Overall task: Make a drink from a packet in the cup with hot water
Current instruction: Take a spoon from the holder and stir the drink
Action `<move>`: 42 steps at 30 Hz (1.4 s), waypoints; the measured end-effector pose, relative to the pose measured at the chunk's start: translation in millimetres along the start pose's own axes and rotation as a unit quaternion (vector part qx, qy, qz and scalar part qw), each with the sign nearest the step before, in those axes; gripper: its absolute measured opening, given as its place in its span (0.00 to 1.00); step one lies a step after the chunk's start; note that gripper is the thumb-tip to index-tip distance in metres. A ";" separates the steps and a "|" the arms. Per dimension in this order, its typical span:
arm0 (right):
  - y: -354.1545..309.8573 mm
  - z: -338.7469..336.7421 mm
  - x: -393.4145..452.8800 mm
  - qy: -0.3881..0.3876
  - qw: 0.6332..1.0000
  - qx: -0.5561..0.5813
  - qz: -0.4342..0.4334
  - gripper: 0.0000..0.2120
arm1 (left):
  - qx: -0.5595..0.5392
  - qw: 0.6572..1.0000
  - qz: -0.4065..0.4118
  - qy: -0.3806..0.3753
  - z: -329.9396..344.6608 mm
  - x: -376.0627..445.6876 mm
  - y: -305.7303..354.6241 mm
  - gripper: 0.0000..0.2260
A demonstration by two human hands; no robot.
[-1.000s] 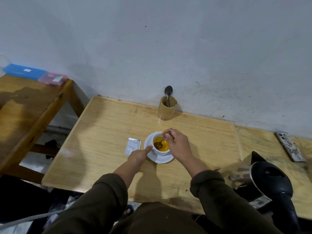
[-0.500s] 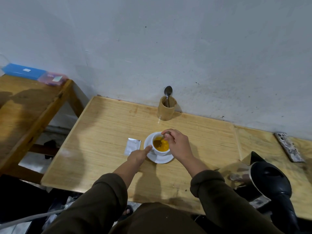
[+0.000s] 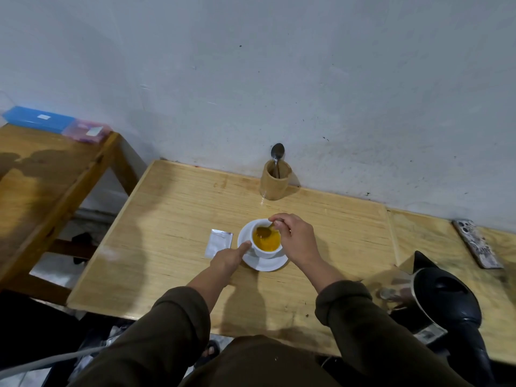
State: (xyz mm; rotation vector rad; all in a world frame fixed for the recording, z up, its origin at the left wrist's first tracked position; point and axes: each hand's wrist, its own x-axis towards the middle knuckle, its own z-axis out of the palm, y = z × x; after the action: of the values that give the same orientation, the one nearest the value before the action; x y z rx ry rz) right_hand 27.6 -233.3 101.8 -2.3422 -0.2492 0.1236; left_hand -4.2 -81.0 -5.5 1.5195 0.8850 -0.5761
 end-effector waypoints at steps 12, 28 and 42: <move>2.9 2.4 2.3 0.024 0.999 -0.040 0.013 0.11 | 0.004 1.000 -0.014 0.000 -2.2 -3.3 0.2 0.39; 3.7 4.9 2.8 0.017 0.999 -0.047 0.006 0.11 | -0.010 1.000 -0.013 -0.004 -1.6 -1.8 0.8 0.39; -0.2 5.3 -1.2 0.007 1.000 -0.015 0.017 0.09 | -0.007 1.000 -0.013 -0.009 -3.1 -5.8 2.2 0.40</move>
State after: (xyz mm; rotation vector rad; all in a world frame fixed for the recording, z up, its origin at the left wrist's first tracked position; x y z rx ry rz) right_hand 25.5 -229.8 98.2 -2.3760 -0.2067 0.1211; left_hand -6.2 -79.0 0.8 1.4892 0.8957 -0.6001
